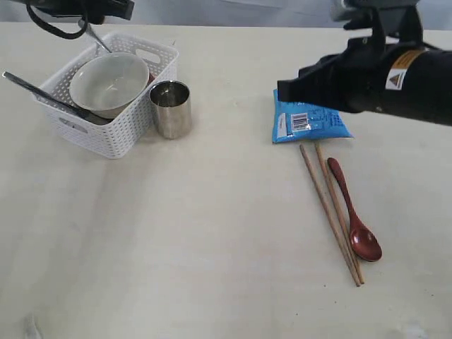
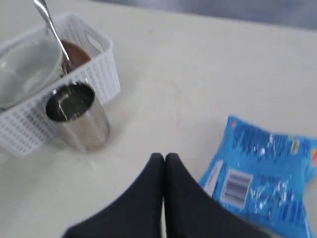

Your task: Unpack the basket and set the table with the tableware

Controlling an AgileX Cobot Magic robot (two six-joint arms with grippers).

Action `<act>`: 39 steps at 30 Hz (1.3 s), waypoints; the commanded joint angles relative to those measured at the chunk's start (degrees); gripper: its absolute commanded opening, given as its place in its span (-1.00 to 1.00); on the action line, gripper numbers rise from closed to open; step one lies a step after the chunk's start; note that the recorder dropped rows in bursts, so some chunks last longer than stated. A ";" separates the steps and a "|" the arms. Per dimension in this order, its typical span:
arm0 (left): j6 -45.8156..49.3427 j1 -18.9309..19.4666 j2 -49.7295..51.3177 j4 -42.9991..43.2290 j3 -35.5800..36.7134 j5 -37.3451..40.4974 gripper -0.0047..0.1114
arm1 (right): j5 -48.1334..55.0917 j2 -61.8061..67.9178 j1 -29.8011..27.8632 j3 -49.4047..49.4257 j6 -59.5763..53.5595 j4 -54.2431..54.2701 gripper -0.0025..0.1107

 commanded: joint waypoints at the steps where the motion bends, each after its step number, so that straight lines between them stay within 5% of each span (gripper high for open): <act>1: 2.71 -0.11 4.17 -1.21 -3.25 7.65 0.08 | 1.20 -0.81 -1.23 -3.41 -4.45 -0.67 -0.96; 5: 5.12 1.21 10.33 -2.54 -9.46 14.70 0.08 | 1.58 -0.71 -4.02 -3.86 -5.46 -0.67 -0.96; 10: 13.56 7.43 18.38 -16.08 -19.68 17.33 0.08 | 1.58 -0.71 -6.97 -3.86 -5.46 -0.67 -0.96; 17: 14.60 15.79 25.00 -35.25 -25.00 9.20 0.08 | 1.08 -0.71 -7.08 -3.86 -5.46 -0.67 -0.96; 27: 11.74 16.39 31.24 -40.40 -24.99 -4.47 0.08 | 0.81 -0.71 -7.08 -3.94 -5.46 -0.67 -0.96; 39: 11.80 16.49 33.40 -39.89 -24.99 -9.09 0.05 | 0.71 -0.71 -7.08 -3.94 -6.29 -0.67 -0.96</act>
